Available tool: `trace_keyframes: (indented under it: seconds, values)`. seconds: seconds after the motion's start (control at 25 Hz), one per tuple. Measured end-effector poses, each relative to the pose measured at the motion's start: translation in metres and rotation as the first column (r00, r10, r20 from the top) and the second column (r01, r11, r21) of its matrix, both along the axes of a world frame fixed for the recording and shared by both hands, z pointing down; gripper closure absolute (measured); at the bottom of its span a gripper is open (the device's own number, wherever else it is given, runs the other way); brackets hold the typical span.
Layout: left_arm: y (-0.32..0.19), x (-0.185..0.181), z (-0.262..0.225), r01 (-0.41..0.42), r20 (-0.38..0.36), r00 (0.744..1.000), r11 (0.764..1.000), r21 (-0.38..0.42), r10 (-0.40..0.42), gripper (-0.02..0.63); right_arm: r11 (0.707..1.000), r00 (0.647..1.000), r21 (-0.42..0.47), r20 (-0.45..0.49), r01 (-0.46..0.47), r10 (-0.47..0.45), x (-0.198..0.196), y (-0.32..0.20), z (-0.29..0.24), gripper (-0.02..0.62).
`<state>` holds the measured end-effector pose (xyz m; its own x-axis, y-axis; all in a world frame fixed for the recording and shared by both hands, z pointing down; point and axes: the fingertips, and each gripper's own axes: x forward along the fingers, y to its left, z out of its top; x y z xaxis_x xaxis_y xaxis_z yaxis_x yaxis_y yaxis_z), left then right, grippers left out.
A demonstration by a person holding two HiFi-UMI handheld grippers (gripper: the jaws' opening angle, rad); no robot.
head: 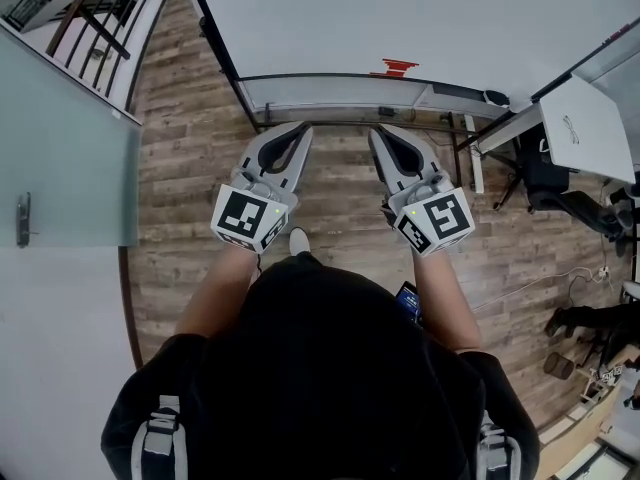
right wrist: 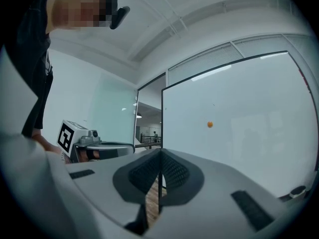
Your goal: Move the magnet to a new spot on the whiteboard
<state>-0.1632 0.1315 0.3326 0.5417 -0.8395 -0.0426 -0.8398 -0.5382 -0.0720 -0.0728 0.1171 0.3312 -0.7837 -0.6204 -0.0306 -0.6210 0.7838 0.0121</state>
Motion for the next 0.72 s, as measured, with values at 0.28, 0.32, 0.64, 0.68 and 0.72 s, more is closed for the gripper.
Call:
trace_keyframes:
  seconds: [0.28,0.32,0.64,0.68,0.72]
  values:
    - [-0.045,-0.043,0.0,-0.03,-0.006,1.0,1.0,0.001,0.03,0.604,0.999,0.999,-0.005,-0.021,-0.036,0.036,-0.044,-0.044,0.001,0.595]
    - [-0.051,-0.048,0.0,-0.035,-0.004,0.999,0.999,0.004,0.035,0.604,0.999,0.999,-0.001,-0.028,-0.045,0.045,-0.049,-0.05,0.001,0.595]
    - [-0.089,-0.084,0.008,-0.08,-0.012,0.997,0.997,-0.012,0.08,0.604,0.995,0.992,-0.013,-0.074,-0.102,0.1,-0.083,-0.087,0.008,0.595]
    - [-0.093,-0.087,0.01,-0.085,-0.015,0.996,0.996,-0.017,0.085,0.604,0.994,0.992,-0.018,-0.076,-0.107,0.105,-0.085,-0.09,0.01,0.595]
    - [-0.096,-0.089,0.012,-0.089,-0.017,0.996,0.996,-0.022,0.088,0.604,0.994,0.991,-0.023,-0.077,-0.111,0.109,-0.087,-0.093,0.012,0.595]
